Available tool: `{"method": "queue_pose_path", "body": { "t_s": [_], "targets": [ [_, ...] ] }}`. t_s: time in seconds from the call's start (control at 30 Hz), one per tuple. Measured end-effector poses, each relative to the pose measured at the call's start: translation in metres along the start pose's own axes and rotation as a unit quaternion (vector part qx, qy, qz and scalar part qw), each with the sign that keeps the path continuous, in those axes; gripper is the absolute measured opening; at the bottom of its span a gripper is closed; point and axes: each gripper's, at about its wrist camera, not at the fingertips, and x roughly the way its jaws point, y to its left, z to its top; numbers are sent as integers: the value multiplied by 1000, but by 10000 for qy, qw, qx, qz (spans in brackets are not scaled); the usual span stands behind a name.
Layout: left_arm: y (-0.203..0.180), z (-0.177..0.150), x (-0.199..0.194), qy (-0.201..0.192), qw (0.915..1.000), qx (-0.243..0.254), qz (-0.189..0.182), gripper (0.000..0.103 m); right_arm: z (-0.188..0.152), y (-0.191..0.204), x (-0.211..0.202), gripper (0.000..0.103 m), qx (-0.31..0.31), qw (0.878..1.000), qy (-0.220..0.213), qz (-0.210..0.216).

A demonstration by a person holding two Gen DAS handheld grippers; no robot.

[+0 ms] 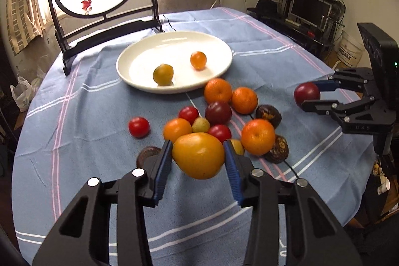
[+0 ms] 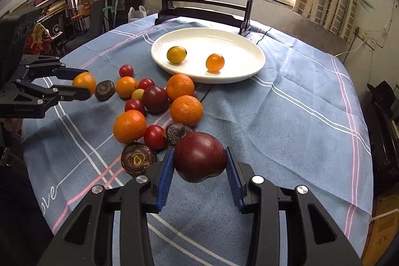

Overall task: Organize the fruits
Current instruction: 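Lower both held fruits into the white plate and open both tools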

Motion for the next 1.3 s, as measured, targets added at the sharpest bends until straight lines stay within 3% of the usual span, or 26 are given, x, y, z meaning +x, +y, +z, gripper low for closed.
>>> {"method": "queue_pose_path", "body": {
  "t_s": [0.2,0.6,0.93,1.3],
  "targets": [
    [2,41,-2,-427,9982,-137,399,41,33,9,-4,41,31,9989,-435,157],
    [19,116,43,-689,9908,-35,1165,41,121,-15,20,41,231,9949,-969,166],
    [40,136,98,-418,9911,-74,1260,41,163,-42,91,41,490,9971,-570,123],
    [54,145,143,-83,9903,-38,1386,41,178,-55,152,41,649,9978,-126,35]
  ]
}}
